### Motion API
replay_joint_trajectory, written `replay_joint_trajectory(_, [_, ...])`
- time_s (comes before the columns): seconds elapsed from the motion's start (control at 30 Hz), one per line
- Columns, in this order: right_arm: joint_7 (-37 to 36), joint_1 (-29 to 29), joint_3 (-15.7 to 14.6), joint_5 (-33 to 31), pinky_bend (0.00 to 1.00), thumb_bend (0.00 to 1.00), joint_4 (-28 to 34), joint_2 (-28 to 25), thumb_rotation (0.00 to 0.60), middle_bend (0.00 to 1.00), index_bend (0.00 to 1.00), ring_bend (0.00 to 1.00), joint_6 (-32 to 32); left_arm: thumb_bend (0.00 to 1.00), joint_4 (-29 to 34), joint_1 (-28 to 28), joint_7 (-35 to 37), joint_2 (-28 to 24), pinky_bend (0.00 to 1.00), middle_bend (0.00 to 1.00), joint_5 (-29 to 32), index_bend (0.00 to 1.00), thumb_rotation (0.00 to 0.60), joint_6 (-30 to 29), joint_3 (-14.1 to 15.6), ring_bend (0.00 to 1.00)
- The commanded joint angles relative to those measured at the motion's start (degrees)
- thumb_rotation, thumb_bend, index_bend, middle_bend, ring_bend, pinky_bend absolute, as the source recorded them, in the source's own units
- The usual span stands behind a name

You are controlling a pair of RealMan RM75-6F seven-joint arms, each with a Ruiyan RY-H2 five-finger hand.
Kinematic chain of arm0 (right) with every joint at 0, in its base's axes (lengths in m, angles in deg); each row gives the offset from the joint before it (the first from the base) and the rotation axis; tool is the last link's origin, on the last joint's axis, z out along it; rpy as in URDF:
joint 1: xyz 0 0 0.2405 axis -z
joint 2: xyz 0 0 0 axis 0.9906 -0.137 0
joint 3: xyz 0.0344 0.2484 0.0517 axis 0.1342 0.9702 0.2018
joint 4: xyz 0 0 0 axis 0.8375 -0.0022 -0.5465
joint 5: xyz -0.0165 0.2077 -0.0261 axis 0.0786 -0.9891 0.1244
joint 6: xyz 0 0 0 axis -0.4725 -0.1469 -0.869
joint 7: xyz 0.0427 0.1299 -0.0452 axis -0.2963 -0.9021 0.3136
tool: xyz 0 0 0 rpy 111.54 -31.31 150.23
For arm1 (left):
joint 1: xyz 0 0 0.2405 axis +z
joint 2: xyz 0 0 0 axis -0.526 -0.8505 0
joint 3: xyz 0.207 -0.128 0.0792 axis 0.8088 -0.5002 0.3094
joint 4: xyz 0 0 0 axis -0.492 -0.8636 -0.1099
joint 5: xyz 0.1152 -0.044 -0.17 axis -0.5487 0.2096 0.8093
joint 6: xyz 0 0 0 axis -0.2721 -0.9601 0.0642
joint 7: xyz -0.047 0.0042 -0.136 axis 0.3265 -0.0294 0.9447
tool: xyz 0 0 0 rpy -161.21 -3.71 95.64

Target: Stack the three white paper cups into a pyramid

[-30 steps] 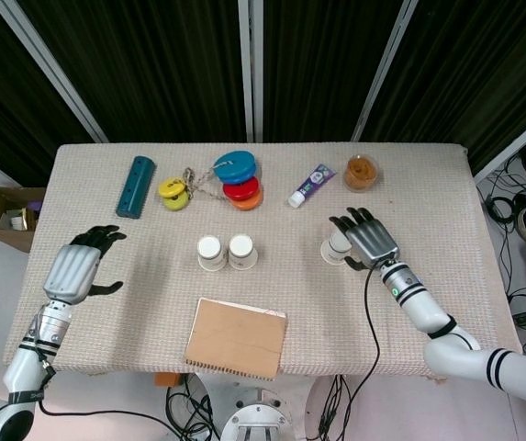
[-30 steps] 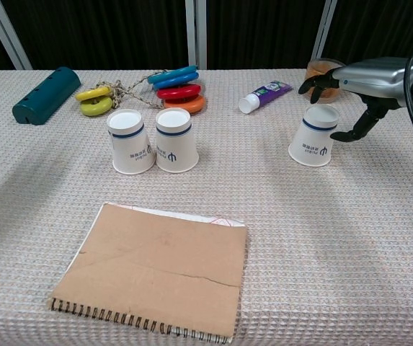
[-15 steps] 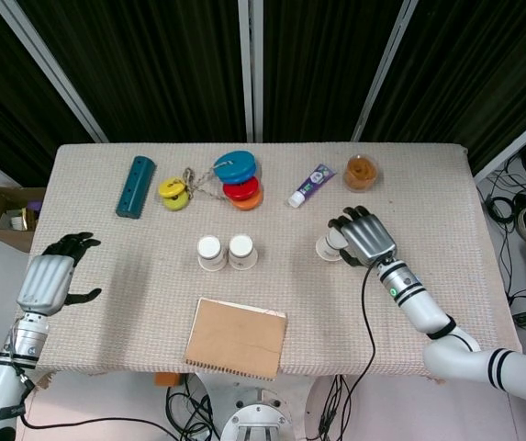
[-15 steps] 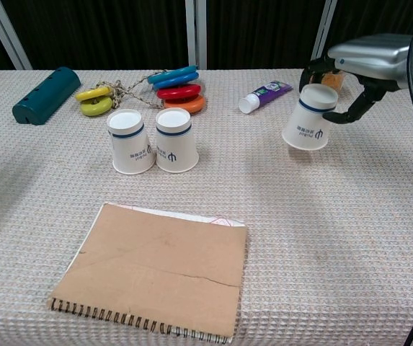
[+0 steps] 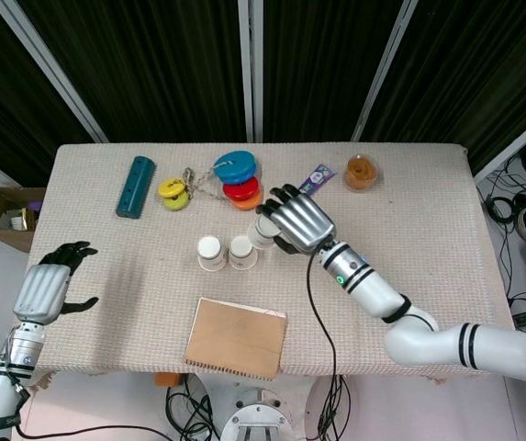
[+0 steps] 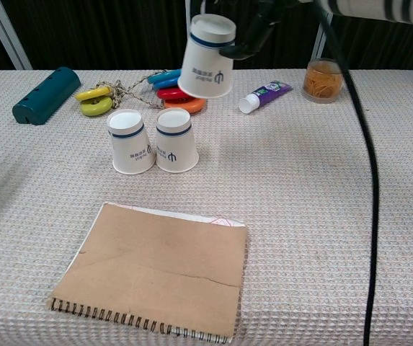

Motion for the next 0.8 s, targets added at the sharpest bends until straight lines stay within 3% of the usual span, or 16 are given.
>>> replay_joint_trajectory(0.03, [6.78, -7.70, 0.56, -8.34, 0.23, 0.40, -2.81, 5.00, 0.600, 0.39, 0.43, 0.16, 1.27, 0.12, -0.69, 0.54, 0.87, 0.17, 0.27, 0.15, -0.05, 0.23, 0.600, 0.02, -0.09, 0.14])
replay_joint_trajectory(0.33, [12.44, -17.34, -1.50, -20.00, 0.23, 0.40, -8.64, 11.44, 0.600, 0.37, 0.44, 0.16, 0.44, 0.11, -2.53, 1.82, 3.27, 0.78, 0.27, 0.15, -0.18, 0.23, 0.600, 0.54, -0.22, 0.14])
replay_joint_trajectory(0.8, [12.13, -20.98, -4.26, -24.25, 0.23, 0.40, -9.05, 12.17, 0.600, 0.35, 0.40, 0.15, -1.84, 0.12, -3.66, 2.78, 4.84, 1.09, 0.27, 0.15, -1.11, 0.23, 0.600, 1.02, -0.77, 0.14])
